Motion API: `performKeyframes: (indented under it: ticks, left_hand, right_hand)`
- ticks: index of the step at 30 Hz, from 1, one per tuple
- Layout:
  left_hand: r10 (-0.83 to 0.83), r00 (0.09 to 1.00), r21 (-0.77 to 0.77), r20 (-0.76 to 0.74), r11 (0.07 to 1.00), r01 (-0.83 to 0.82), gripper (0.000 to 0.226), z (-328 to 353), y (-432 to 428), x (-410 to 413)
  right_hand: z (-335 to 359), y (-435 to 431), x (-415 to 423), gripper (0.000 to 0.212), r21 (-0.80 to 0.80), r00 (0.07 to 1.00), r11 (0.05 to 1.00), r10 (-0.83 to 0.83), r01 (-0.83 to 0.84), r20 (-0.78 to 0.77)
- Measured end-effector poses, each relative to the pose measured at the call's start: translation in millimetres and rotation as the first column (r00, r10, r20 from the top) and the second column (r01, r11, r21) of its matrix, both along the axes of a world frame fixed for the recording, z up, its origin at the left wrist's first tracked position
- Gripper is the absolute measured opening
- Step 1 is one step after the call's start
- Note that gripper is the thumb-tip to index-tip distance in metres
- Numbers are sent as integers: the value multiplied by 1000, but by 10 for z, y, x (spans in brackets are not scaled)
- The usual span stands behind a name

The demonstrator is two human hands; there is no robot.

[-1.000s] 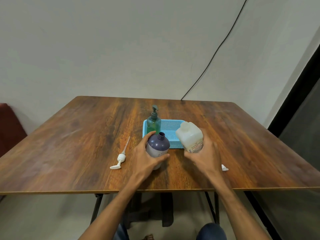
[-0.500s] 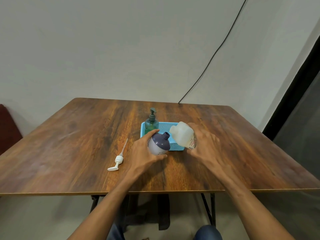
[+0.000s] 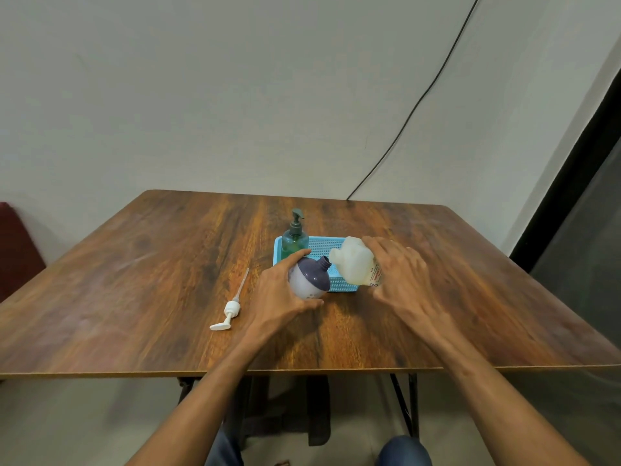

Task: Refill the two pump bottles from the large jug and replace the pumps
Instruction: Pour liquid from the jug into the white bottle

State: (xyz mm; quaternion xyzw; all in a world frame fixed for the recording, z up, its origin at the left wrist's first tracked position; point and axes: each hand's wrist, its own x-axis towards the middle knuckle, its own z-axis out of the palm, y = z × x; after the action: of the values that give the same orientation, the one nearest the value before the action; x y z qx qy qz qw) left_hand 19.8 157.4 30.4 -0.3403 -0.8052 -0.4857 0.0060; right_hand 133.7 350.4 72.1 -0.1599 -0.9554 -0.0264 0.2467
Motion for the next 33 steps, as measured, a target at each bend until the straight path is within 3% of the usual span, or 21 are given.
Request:
performKeyframes:
  ticks: [13,21,28,33]
  left_hand:
    - [-21,999,27,-34,999,22,97,1,-25,23]
    - [-25,1000,26,-10,999,26,95,-19,-26,8]
    - [-12,998,-9,62,1000,12,79,-35,1,-5]
    - [-14,999,5,44,1000,14,87,-21,-4,3]
  right_hand:
    - [100,-26,42,93,72,998,997,-5,0,70]
    - [136,-21,18,88,104,997,995,-1,-6,71]
    - [180,-20,3,89,120,994,993,-6,-7,108]
    - [187,-12,4,89,132,994,991,-15,0,113]
